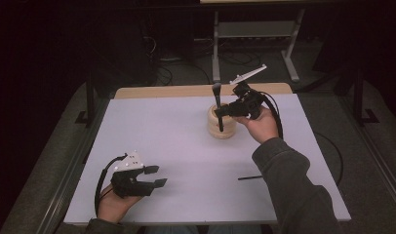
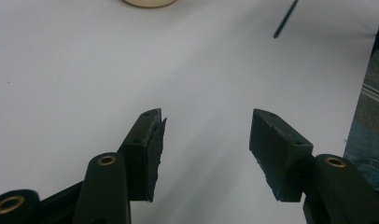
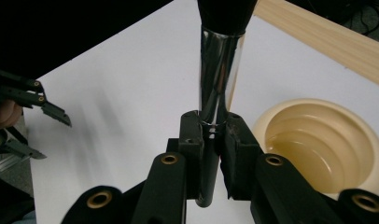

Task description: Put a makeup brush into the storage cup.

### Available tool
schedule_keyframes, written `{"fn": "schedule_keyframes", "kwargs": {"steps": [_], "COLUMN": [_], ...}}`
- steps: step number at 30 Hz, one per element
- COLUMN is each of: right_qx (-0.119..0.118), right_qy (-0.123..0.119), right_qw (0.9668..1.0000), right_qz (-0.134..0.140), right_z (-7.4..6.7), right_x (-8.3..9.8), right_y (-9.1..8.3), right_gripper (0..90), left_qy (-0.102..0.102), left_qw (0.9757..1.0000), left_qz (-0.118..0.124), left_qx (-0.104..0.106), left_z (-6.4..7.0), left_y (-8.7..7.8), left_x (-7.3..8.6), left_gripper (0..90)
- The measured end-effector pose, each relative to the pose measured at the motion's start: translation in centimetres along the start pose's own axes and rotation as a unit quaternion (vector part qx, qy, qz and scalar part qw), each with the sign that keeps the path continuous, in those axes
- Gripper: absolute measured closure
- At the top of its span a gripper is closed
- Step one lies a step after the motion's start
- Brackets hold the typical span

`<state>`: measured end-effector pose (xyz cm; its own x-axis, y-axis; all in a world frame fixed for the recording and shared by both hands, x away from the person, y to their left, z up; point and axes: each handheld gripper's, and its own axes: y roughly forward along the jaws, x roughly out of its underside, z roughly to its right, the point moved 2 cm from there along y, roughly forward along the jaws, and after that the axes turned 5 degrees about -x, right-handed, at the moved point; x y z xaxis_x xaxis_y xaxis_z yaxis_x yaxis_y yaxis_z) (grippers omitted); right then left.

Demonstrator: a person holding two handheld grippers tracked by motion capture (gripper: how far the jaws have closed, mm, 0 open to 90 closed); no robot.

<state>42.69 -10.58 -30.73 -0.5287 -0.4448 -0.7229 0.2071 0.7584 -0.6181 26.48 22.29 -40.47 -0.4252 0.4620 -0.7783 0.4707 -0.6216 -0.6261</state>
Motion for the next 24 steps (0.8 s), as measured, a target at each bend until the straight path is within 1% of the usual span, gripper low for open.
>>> {"fn": "schedule_keyframes", "kwargs": {"steps": [1, 5, 6, 8, 9, 11, 14, 21, 22, 24], "right_qx": [0.0, 0.01, 0.012, 0.018, 0.019, 0.026, 0.031, 0.048, 0.049, 0.051], "right_qy": [0.005, 0.005, 0.003, 0.006, 0.007, 0.007, 0.014, 0.036, 0.044, 0.043], "right_qw": [1.0, 0.9999, 0.9999, 0.9997, 0.9997, 0.9995, 0.9992, 0.9979, 0.9975, 0.9974], "right_qz": [0.002, 0.009, 0.009, 0.015, 0.016, 0.017, 0.02, 0.026, 0.027, 0.028], "right_z": [0.1, 0.6, 0.8, 1.1, 1.2, 1.5, 2.1, 3.8, 4.0, 4.3], "right_x": [-0.2, -0.9, -1.1, -1.6, -1.6, -2.0, -2.4, -2.3, -2.3, -2.3], "right_y": [0.0, -0.3, -0.4, -0.6, -0.6, -0.7, -0.7, -0.2, -0.1, 0.1], "right_gripper": [78.4, 78.4, 78.4, 78.4, 78.4, 78.4, 78.4, 78.4, 78.4, 78.4], "left_qy": [0.001, 0.0, 0.003, 0.0, -0.004, 0.002, 0.003, 0.005, 0.005, 0.004], "left_qw": [1.0, 1.0, 1.0, 1.0, 0.9999, 1.0, 1.0, 1.0, 1.0, 1.0], "left_qz": [0.001, 0.006, 0.006, 0.008, 0.009, 0.005, 0.007, 0.001, 0.001, 0.002], "left_qx": [0.0, 0.002, 0.002, 0.003, 0.004, 0.004, 0.006, 0.007, 0.007, 0.008], "left_z": [0.0, 0.1, 0.1, 0.1, 0.2, 0.1, 0.2, 0.3, 0.3, 0.3], "left_y": [0.0, 0.0, 0.0, 0.0, 0.0, 0.0, 0.1, 0.2, 0.2, 0.2], "left_x": [0.0, 0.0, -0.1, -0.1, 0.0, 0.0, -0.1, -0.1, -0.1, -0.1], "left_gripper": [44.2, 44.1, 44.1, 44.1, 44.1, 44.1, 44.0, 43.8, 43.8, 43.4]}}
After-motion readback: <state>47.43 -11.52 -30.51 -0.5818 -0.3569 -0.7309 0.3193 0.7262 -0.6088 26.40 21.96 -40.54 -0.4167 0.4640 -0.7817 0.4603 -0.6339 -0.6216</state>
